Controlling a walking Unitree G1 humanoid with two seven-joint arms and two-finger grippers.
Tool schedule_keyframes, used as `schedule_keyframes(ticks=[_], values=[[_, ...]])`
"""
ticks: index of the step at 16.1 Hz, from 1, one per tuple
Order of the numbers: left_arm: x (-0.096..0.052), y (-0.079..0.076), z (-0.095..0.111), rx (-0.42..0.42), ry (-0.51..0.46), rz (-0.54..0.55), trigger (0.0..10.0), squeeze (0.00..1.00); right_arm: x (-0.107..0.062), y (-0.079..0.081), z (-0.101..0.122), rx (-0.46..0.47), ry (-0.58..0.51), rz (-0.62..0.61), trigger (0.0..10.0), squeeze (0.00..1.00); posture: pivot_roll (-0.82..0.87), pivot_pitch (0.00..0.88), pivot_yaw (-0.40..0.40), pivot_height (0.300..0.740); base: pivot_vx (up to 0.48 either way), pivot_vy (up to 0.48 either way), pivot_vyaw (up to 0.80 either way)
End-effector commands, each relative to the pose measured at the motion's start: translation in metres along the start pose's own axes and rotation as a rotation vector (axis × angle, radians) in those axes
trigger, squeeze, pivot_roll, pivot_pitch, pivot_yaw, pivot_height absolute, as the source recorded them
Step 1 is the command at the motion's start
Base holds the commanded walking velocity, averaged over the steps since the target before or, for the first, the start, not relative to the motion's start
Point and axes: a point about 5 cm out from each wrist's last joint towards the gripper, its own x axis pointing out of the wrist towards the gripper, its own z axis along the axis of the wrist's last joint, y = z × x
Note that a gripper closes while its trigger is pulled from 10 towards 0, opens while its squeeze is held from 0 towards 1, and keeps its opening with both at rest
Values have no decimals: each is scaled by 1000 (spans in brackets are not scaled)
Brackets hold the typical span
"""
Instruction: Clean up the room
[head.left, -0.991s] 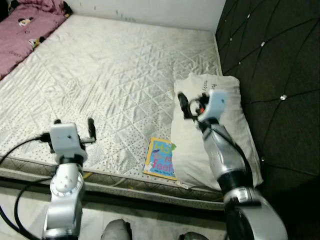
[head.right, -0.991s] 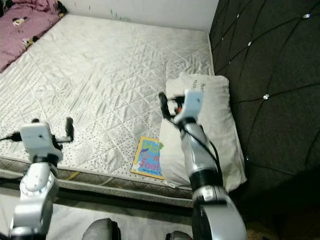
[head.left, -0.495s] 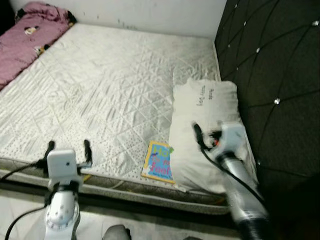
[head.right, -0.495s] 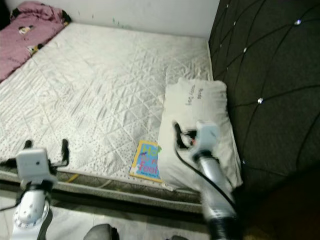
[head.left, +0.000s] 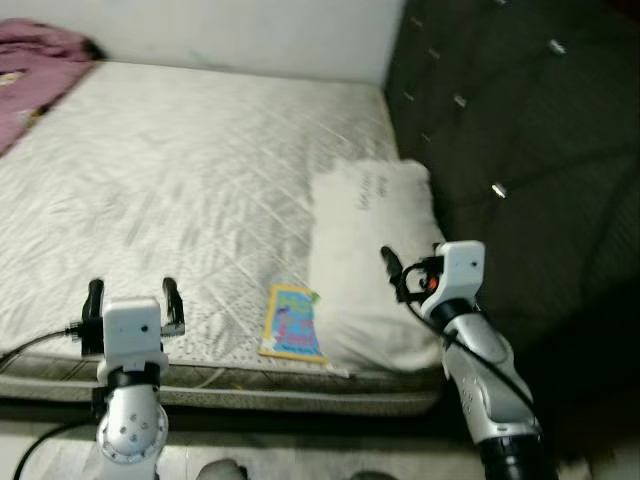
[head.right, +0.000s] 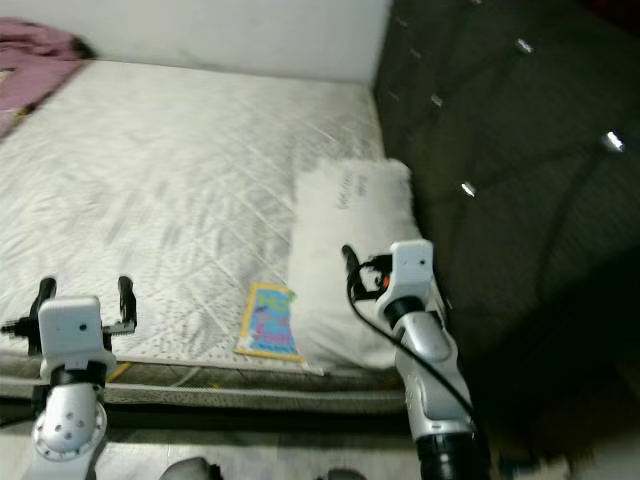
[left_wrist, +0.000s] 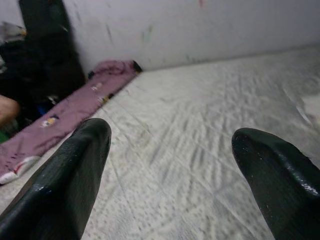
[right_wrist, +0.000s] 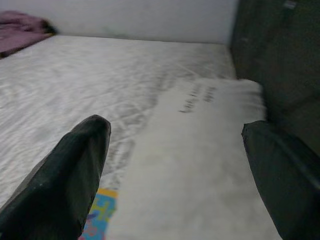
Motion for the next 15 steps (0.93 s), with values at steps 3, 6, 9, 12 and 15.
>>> schedule_keyframes(ticks=[3, 6, 9, 12, 15], values=[[3, -3, 4, -90, 0, -57, 10000, 0, 4, -1, 5, 40, -4, -26, 10000, 0, -35, 0, -29, 740, 0, 0, -685], [10, -5, 11, -81, -16, -41, 10000, 0, 10, 2, 10, 35, -9, -5, 10000, 0, -34, 0, -42, 740, 0, 459, 0], [16, -6, 16, -107, -30, -44, 10000, 0, 16, 6, 12, 30, -8, 23, 10000, 0, -31, 0, -48, 740, 0, 480, 0], [16, -3, 14, -127, -14, -25, 10000, 0, 16, 7, 11, 30, -5, 32, 10000, 0, -31, 0, -45, 740, 0, 480, 0], [20, -4, 14, -141, -13, -24, 10000, 0, 18, 7, 11, 30, 1, 41, 10000, 0, -41, 0, -54, 740, 0, 480, -158]])
